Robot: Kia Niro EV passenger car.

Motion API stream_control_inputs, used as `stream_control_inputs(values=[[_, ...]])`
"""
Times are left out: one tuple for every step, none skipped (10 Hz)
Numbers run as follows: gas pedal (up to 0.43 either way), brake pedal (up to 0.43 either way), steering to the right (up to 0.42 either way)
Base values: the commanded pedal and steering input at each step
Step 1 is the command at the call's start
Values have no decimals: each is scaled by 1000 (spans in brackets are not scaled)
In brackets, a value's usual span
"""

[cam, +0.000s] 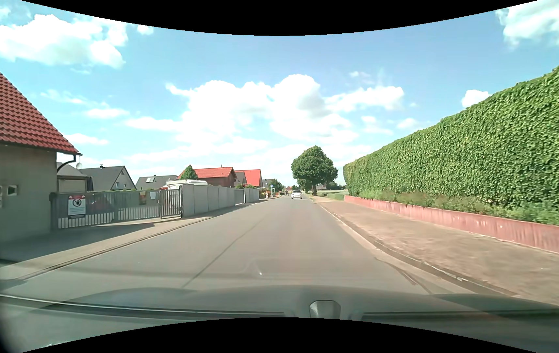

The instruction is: Follow the waypoints while adhering to traffic rules and regulations

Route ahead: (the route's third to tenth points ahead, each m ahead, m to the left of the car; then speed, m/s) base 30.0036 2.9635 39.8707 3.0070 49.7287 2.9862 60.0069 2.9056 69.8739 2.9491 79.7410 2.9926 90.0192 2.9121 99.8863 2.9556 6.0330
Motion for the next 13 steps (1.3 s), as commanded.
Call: stream_control_inputs(values=[[358, 6, -3], [358, 6, -3], [358, 6, 0], [358, 6, 1], [358, 6, 1], [358, 6, 1], [350, 6, 1], [350, 6, 1], [339, 6, 1], [339, 6, 1], [339, 6, 1], [331, 6, 1], [311, 6, 1]])
